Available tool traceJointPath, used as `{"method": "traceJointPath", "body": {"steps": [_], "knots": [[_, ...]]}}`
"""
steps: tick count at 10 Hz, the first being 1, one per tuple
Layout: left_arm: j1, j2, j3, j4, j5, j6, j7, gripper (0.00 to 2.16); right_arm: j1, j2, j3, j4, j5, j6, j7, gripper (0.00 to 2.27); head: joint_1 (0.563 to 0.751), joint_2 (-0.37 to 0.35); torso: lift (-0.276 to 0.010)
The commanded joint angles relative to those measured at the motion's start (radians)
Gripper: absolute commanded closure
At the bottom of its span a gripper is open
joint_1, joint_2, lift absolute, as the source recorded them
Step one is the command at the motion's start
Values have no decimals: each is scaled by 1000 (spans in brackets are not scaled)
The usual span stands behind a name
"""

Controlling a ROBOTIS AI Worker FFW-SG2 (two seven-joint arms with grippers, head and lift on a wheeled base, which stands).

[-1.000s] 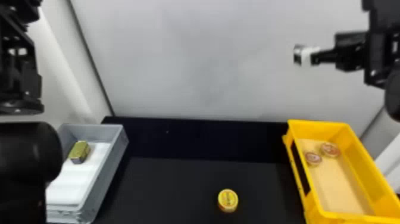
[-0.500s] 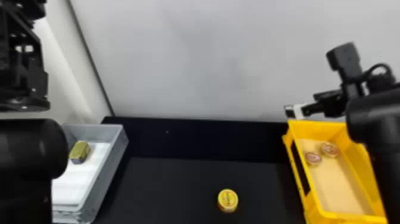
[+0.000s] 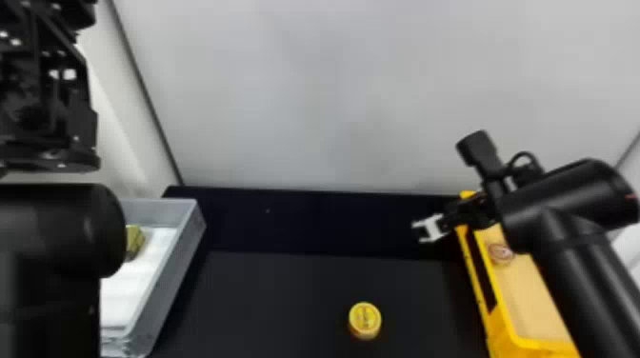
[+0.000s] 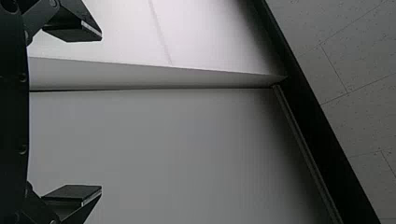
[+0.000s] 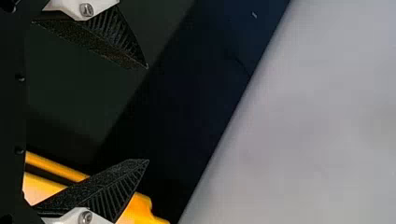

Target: Pick up the round yellow can and place it in the yellow rectangular box

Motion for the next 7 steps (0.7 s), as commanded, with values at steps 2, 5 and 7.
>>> {"method": "traceJointPath", "body": {"steps": [2, 5, 7], "knots": [[-9, -6, -8, 13, 2, -5, 0, 124, -23, -3, 160, 137, -83, -70, 33, 51, 663, 54, -10], [-6, -6, -5, 17, 6, -13, 3, 124, -27, -13, 287, 199, -148, -170, 70, 51, 663, 54, -10], [-4, -6, -5, 22, 11, -19, 3, 124, -33, -21, 338, 225, -177, -194, 74, 51, 663, 54, -10]]}}
